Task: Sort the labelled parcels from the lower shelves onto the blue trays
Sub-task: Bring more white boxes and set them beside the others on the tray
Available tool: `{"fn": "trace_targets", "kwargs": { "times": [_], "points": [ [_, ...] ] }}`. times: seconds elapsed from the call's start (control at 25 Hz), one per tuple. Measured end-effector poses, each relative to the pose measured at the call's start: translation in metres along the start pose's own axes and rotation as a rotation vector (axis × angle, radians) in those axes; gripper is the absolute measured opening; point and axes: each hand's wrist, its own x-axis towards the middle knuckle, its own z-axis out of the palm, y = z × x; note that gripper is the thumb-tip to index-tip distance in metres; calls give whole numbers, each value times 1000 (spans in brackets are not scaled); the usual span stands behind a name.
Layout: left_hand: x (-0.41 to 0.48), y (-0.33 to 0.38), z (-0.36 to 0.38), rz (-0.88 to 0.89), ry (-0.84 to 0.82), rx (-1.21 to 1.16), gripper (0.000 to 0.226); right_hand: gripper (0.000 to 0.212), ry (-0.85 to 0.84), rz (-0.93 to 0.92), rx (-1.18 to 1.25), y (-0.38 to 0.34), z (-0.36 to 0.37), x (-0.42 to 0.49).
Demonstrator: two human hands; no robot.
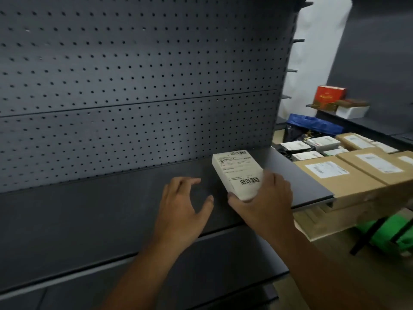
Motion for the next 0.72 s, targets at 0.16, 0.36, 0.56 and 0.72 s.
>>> {"fn": "trace_targets", "kwargs": {
  "times": [0.16, 0.36, 0.56, 0.72],
  "points": [
    [-31, -26, -42, -99, 130, 111, 51, 113, -129, -151, 91, -45, 16, -12],
    [-95, -62, -121, -300, 310, 276, 52, 110, -267, -394, 246, -137, 35, -55],
    [-196, -95, -216, -549, 534, 416, 51, 111, -432, -645, 455, -244, 41, -130],
    [-276, -109, -286, -735, 670, 558, 50, 109, -546, -796, 580, -315, 42, -195]
  ]
}}
